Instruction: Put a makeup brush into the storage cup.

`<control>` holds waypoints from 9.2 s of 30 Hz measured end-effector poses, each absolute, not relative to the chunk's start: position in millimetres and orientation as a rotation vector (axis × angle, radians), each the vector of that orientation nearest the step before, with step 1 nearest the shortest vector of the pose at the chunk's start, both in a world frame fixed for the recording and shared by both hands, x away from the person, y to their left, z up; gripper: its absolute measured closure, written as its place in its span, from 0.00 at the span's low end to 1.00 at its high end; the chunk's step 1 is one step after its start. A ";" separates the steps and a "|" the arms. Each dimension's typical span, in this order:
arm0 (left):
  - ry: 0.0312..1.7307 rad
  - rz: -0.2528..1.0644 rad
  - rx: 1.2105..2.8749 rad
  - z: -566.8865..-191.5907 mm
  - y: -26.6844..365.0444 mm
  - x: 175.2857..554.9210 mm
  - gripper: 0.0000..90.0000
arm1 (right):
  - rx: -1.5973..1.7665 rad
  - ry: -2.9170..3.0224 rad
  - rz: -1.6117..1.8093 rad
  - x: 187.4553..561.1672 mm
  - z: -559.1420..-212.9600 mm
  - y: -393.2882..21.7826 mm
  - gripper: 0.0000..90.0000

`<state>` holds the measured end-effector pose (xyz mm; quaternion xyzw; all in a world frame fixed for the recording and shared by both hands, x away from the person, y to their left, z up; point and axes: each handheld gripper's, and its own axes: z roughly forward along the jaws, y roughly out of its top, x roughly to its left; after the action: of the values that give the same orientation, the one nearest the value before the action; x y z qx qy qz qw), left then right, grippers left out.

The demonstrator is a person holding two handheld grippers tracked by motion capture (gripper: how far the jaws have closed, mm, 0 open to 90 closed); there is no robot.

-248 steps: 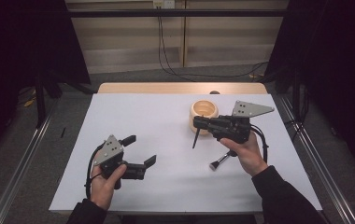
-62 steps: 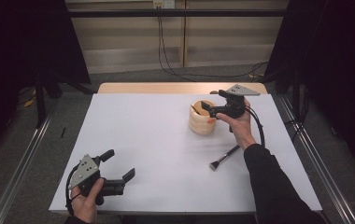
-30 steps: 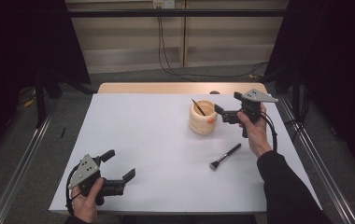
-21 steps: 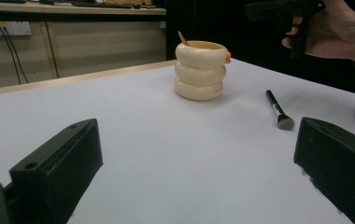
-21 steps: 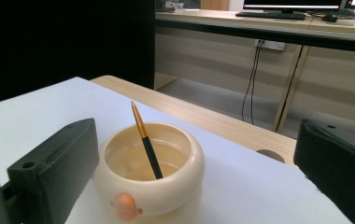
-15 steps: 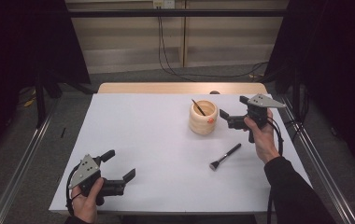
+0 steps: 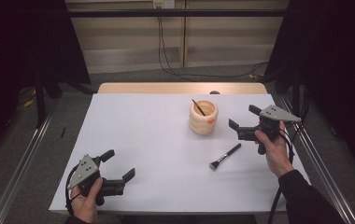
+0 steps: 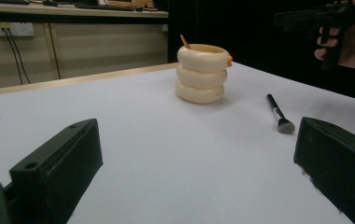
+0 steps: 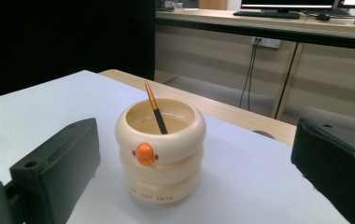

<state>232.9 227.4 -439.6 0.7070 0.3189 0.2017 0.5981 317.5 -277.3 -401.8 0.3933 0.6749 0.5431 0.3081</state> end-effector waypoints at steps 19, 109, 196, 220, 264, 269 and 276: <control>0.747 0.475 1.634 -439.4 227.9 232.0 0.01 | 1.101 1.738 1.407 265.2 -415.3 -299.3 0.02; 0.721 0.471 1.630 -437.3 227.0 230.0 0.01 | 1.011 1.775 1.429 295.0 -400.9 -295.4 0.01; 0.728 0.480 1.646 -438.4 229.2 232.0 0.01 | 0.795 2.948 0.616 368.5 -426.6 -263.0 0.40; 0.727 0.472 1.646 -438.6 228.8 231.3 0.01 | 0.699 3.038 0.453 368.9 -447.0 -255.4 0.49; 0.730 0.472 1.649 -438.8 229.1 231.2 0.01 | 0.736 3.033 0.394 370.3 -450.4 -256.7 0.89; 0.730 0.470 1.648 -438.9 229.3 231.2 0.01 | 0.746 3.030 0.397 370.9 -450.7 -256.7 0.89; 0.730 0.467 1.650 -439.0 229.1 231.5 0.01 | 0.721 3.031 0.385 370.2 -450.2 -255.8 0.89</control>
<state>231.5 229.1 -439.0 0.7106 0.3145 0.2010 0.5964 370.2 -255.8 -450.2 0.2297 0.9655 0.1227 0.0009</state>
